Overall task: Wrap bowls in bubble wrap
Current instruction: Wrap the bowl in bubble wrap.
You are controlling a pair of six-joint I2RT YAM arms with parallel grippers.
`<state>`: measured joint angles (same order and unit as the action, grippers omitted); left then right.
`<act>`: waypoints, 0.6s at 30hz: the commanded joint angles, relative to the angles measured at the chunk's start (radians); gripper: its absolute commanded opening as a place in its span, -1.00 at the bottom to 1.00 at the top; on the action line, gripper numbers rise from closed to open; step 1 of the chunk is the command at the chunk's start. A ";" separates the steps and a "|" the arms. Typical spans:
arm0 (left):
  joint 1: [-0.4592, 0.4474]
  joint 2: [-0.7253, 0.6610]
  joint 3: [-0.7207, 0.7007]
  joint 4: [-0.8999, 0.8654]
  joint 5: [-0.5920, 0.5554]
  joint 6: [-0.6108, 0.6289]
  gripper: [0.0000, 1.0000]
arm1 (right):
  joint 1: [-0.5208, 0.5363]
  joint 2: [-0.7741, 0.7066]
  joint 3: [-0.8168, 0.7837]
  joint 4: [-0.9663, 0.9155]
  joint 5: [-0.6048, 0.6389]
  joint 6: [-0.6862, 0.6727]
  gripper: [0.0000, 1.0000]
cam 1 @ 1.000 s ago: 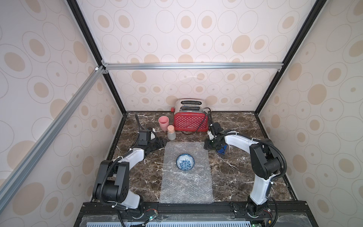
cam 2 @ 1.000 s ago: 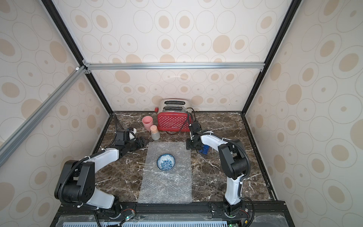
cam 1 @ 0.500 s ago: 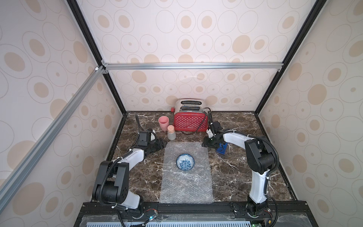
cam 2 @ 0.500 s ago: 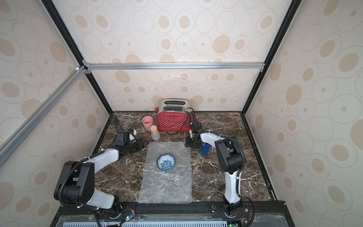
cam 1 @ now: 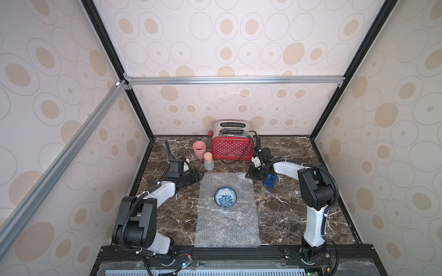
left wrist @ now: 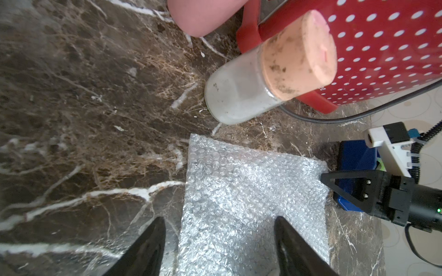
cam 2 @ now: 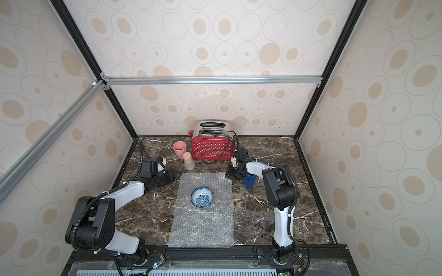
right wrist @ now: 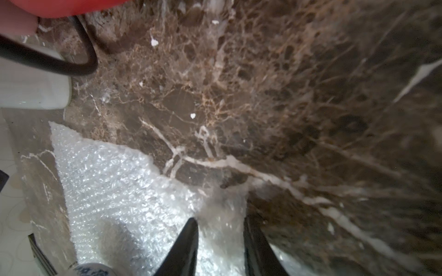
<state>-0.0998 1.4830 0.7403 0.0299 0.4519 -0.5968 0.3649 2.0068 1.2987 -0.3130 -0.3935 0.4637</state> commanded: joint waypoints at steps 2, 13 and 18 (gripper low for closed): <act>0.003 -0.033 -0.004 0.005 0.010 0.019 0.42 | -0.004 -0.073 -0.061 0.068 -0.075 0.025 -0.30; 0.004 -0.044 -0.008 0.007 0.022 0.017 0.42 | -0.004 -0.190 -0.182 0.212 -0.218 0.081 -0.12; 0.003 -0.046 -0.009 0.007 0.026 0.019 0.42 | -0.004 -0.186 -0.200 0.244 -0.230 0.080 -0.09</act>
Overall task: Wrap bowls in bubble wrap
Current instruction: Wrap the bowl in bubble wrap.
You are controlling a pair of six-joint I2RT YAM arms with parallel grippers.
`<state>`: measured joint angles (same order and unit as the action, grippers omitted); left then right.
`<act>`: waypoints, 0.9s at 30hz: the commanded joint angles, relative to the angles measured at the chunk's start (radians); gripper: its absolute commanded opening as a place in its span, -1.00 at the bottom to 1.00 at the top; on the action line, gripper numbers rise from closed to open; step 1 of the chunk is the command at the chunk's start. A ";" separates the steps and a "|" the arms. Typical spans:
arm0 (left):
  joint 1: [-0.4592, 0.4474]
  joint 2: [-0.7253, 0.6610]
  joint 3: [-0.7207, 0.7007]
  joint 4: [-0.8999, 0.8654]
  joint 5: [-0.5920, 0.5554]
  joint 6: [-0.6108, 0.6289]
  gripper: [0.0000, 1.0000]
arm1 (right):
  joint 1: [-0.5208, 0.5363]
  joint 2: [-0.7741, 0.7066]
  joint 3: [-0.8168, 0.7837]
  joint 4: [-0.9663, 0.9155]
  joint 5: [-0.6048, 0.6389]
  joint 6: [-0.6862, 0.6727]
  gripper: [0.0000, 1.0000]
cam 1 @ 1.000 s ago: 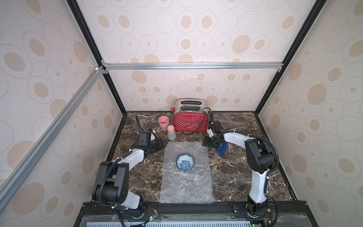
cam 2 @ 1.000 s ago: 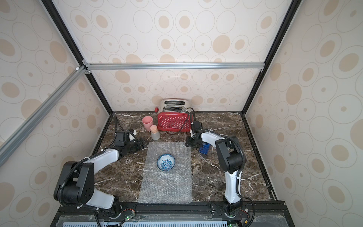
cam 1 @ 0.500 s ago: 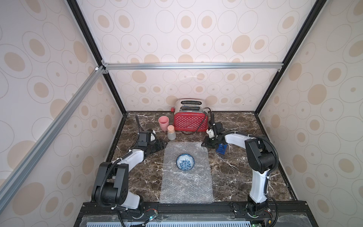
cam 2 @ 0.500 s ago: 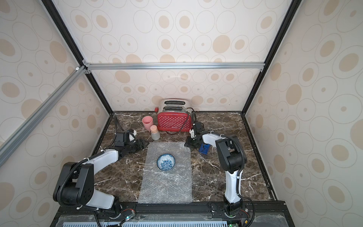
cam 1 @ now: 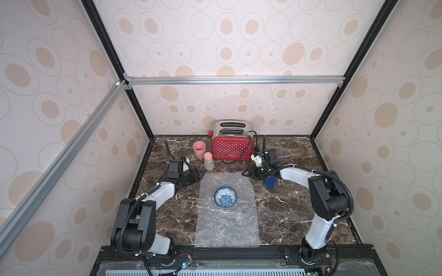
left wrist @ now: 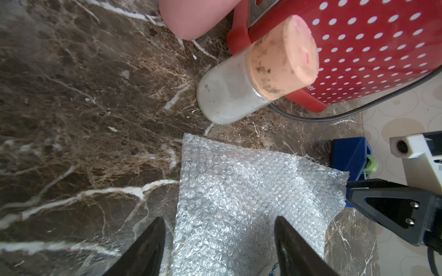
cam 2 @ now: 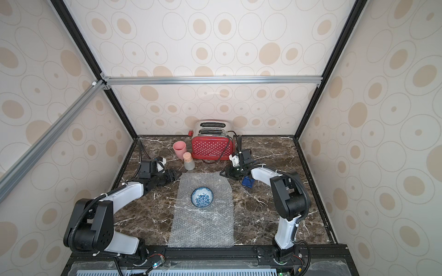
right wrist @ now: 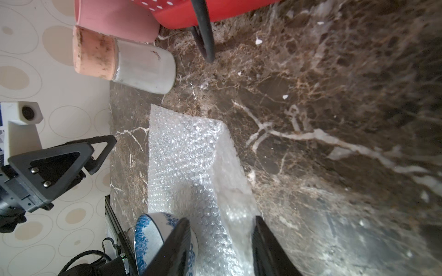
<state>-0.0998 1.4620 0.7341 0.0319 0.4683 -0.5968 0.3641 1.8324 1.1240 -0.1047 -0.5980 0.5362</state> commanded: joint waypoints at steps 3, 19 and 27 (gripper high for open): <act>0.003 -0.028 -0.004 0.005 0.009 0.019 0.42 | -0.005 0.000 -0.018 0.035 -0.016 -0.003 -0.09; -0.015 -0.067 0.002 -0.034 0.011 0.019 0.42 | -0.004 -0.034 -0.026 0.049 0.055 -0.088 -0.83; -0.034 -0.174 -0.030 -0.061 0.012 -0.064 0.44 | 0.070 -0.189 -0.081 0.039 0.035 -0.173 -1.00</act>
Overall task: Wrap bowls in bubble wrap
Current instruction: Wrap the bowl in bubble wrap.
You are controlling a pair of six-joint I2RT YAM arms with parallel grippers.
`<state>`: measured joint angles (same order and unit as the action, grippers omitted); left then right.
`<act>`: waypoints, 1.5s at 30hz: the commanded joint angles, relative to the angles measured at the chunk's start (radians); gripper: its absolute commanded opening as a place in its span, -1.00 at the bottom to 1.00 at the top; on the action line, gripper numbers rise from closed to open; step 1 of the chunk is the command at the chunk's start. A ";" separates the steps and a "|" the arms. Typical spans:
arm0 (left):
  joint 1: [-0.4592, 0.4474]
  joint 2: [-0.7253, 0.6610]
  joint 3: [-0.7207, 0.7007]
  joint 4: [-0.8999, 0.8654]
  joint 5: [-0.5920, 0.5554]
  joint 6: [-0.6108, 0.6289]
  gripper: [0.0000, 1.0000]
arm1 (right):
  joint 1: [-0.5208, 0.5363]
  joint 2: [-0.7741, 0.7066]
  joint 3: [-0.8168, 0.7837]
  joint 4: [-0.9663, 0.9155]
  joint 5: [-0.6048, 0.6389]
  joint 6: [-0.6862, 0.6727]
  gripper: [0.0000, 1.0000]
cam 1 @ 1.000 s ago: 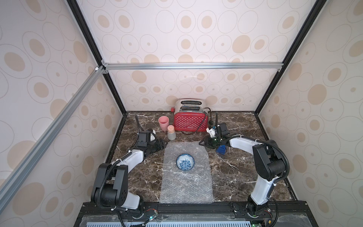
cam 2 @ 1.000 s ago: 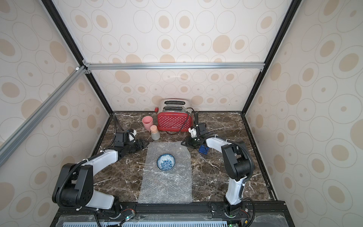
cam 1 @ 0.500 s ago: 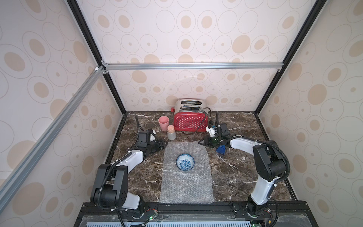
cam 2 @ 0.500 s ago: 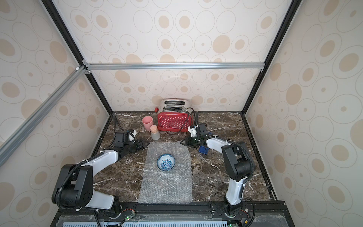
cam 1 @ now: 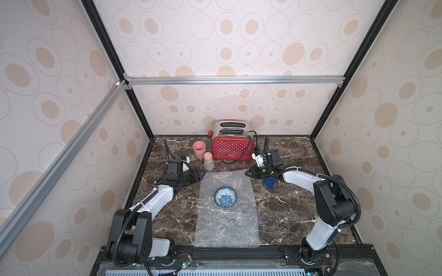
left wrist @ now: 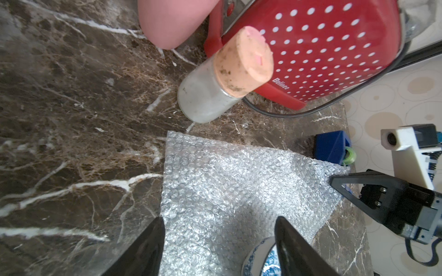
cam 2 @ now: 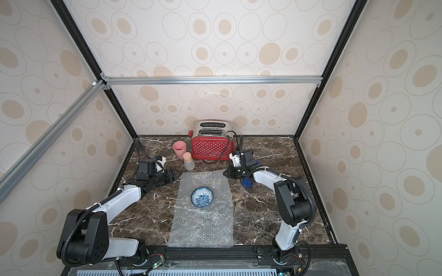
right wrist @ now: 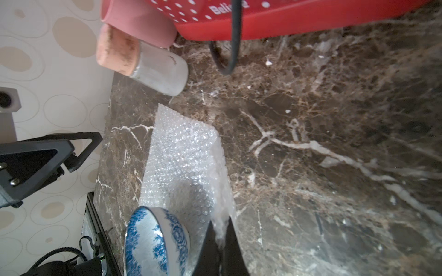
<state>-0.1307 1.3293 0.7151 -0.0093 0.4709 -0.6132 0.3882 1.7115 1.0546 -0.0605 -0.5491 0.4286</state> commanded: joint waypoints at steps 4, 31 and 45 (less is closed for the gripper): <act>-0.008 -0.095 -0.018 -0.042 0.043 -0.111 0.44 | 0.147 -0.134 -0.013 -0.065 0.048 -0.163 -1.00; -0.126 -0.375 -0.207 -0.129 0.092 -0.236 0.48 | 0.459 -0.048 0.013 -0.171 0.106 -0.336 -1.00; -0.252 -0.330 -0.276 -0.029 0.054 -0.290 0.43 | 0.481 -0.017 0.002 -0.113 0.056 -0.315 -0.94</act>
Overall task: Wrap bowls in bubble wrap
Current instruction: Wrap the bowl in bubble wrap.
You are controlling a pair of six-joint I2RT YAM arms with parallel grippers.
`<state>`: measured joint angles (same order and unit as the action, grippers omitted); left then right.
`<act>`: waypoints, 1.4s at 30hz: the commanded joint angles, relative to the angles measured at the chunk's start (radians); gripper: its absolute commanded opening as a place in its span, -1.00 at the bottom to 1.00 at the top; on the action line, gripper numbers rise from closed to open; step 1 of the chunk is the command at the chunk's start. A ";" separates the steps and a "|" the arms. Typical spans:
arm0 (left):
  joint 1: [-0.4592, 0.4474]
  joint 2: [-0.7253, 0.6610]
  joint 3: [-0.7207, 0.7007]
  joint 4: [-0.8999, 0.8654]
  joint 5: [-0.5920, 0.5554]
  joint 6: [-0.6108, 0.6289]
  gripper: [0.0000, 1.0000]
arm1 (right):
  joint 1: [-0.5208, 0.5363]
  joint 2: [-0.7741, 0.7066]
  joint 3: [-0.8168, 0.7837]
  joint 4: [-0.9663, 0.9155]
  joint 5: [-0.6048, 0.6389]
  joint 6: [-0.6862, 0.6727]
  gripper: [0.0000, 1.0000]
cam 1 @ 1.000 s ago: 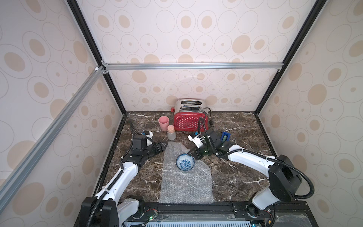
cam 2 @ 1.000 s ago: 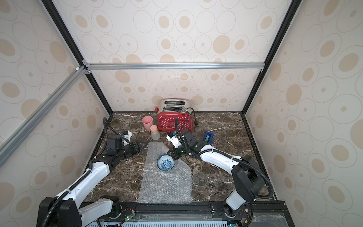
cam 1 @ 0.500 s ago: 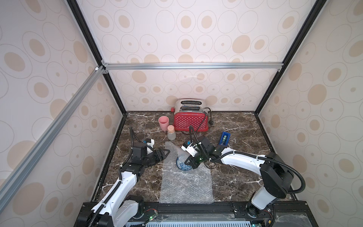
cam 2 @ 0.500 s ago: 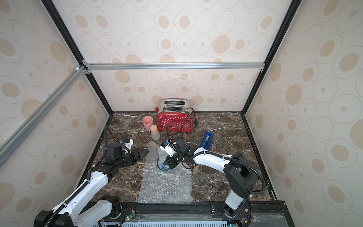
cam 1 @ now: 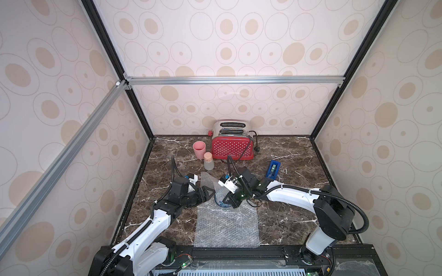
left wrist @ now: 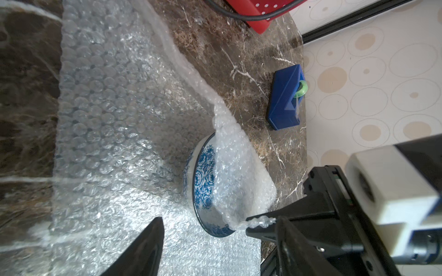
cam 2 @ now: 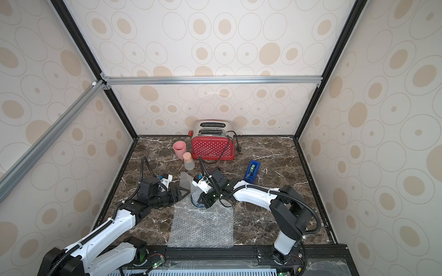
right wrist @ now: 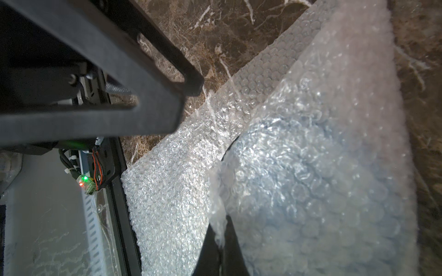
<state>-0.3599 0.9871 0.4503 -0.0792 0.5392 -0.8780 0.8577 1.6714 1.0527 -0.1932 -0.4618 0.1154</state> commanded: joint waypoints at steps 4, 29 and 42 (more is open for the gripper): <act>-0.067 0.026 -0.019 0.054 -0.033 -0.030 0.42 | 0.016 0.034 0.003 0.031 -0.050 0.000 -0.93; -0.096 0.126 -0.063 0.222 0.000 -0.103 0.10 | 0.020 0.055 -0.004 0.035 -0.095 -0.020 -0.82; -0.104 0.169 -0.053 0.252 -0.004 -0.109 -0.08 | 0.020 0.072 0.006 0.024 -0.104 -0.028 -0.62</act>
<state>-0.4519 1.1458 0.3866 0.1452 0.5335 -0.9749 0.8650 1.7283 1.0527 -0.1623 -0.5472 0.1085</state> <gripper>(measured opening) 0.461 0.185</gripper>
